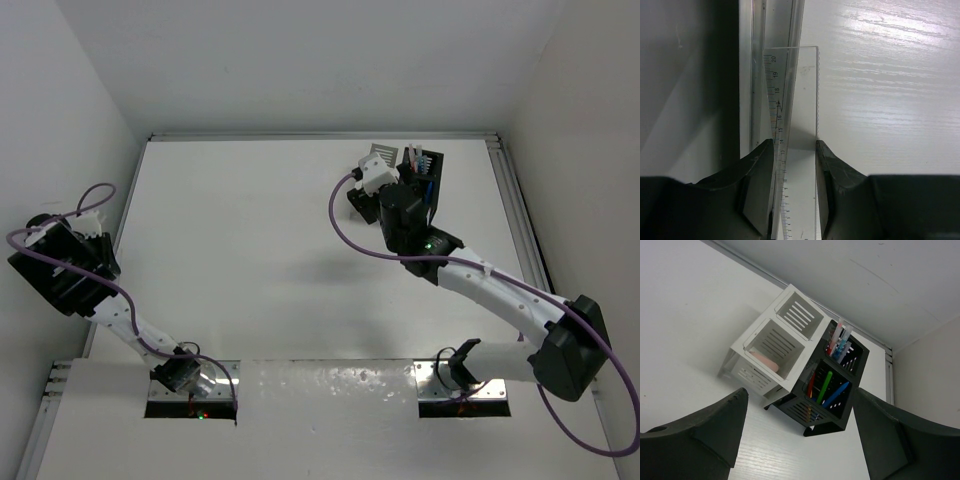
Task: Sort the stationery into containers
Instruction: Pick up the pen from the corner of the board.
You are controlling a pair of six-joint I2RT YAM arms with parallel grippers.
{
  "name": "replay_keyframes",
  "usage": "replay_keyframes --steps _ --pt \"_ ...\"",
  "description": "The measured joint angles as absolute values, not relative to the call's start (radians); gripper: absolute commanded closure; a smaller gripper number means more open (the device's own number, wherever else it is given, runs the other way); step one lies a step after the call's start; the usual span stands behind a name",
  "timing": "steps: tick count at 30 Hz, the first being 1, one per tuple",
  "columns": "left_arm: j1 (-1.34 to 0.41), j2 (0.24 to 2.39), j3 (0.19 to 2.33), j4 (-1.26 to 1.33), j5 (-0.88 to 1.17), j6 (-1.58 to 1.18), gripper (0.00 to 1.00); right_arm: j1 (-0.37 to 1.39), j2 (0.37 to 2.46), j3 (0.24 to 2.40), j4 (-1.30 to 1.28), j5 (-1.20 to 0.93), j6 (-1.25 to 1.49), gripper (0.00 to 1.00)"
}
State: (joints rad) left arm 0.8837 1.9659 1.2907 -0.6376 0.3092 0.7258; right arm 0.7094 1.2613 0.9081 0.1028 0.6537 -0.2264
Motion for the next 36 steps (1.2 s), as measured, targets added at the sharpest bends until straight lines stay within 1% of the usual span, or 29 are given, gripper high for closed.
replay_keyframes --steps 15,28,33,36 --pt "0.891 1.972 1.296 -0.591 0.305 0.633 0.73 0.709 1.261 0.907 0.103 0.655 -0.240 0.17" --pt "0.897 1.963 1.259 -0.479 0.318 0.501 0.70 0.709 1.250 0.890 0.103 0.673 -0.241 0.17" --pt "0.897 1.956 1.235 -0.424 0.320 0.438 0.63 0.709 1.249 0.886 0.102 0.675 -0.241 0.17" --pt "0.897 1.956 1.225 -0.397 0.326 0.410 0.54 0.710 1.245 0.880 0.101 0.678 -0.241 0.17"
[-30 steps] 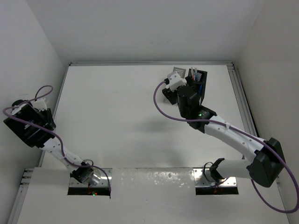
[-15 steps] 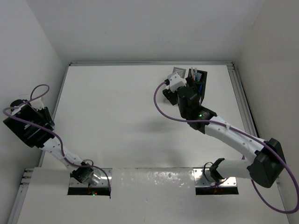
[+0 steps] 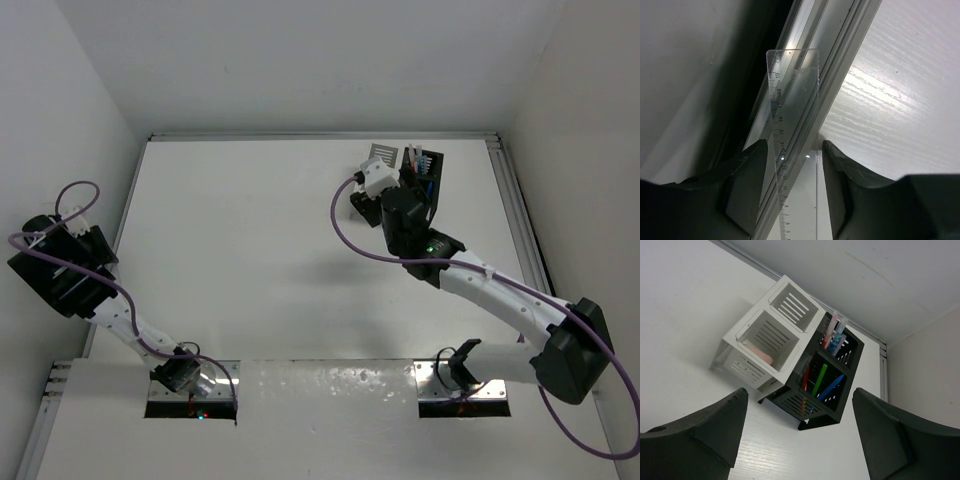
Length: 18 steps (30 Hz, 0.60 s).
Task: Sort the stationery into containers
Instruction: Pick up the pen from the corner of the board.
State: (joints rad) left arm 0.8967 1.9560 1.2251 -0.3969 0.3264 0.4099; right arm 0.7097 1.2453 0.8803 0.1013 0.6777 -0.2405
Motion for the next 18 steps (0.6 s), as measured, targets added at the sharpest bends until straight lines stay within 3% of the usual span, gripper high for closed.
replay_keyframes --steps 5,18 --pt "0.897 1.946 1.200 -0.353 0.325 0.369 0.48 0.711 1.231 0.877 0.100 0.681 -0.241 0.17" --pt "0.871 1.910 1.142 -0.280 0.243 0.237 0.49 0.718 1.224 0.877 0.099 0.682 -0.240 0.17"
